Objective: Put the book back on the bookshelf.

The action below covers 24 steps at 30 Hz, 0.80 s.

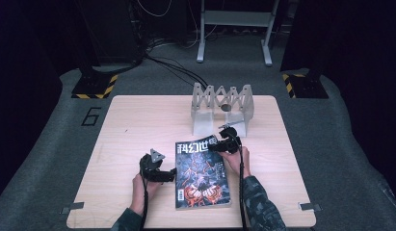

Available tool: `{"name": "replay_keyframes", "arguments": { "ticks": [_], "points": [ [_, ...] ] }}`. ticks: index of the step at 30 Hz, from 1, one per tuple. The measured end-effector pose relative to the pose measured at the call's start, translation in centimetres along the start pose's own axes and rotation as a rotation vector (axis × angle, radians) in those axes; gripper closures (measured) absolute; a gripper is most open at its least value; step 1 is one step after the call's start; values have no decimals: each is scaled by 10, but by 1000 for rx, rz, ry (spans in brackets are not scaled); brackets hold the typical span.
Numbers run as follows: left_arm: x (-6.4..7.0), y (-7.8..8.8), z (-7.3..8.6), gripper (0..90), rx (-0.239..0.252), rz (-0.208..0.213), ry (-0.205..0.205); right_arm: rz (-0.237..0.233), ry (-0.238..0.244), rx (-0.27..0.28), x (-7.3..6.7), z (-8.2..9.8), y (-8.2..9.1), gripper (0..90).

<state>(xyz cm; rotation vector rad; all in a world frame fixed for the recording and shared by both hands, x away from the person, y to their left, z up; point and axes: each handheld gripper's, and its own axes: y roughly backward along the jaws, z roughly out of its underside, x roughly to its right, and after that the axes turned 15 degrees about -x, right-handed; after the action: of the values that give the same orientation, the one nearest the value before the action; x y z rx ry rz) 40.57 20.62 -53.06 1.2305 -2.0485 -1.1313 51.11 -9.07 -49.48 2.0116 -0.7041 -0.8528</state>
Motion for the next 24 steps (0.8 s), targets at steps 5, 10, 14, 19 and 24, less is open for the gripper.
{"name": "replay_keyframes", "arguments": {
  "ticks": [5, 10, 14, 19, 24],
  "points": [
    [0, 0, 0, 64, -1, 1, -2, -7, -9, 12, 1, 1, 0, 796],
    [-3, 1, -1, 65, -17, 5, -42, -25, -2, 35, 0, 2, 2, 872],
    [-5, 1, -2, 67, -25, 5, -58, -26, 5, 57, -5, 4, 7, 882],
    [-7, 4, -8, 76, -17, 111, -3, -18, 43, 104, -15, 6, 15, 884],
    [-8, 5, -13, 81, -10, 191, 4, -18, 72, 130, -23, 7, 21, 885]
  ]
}}
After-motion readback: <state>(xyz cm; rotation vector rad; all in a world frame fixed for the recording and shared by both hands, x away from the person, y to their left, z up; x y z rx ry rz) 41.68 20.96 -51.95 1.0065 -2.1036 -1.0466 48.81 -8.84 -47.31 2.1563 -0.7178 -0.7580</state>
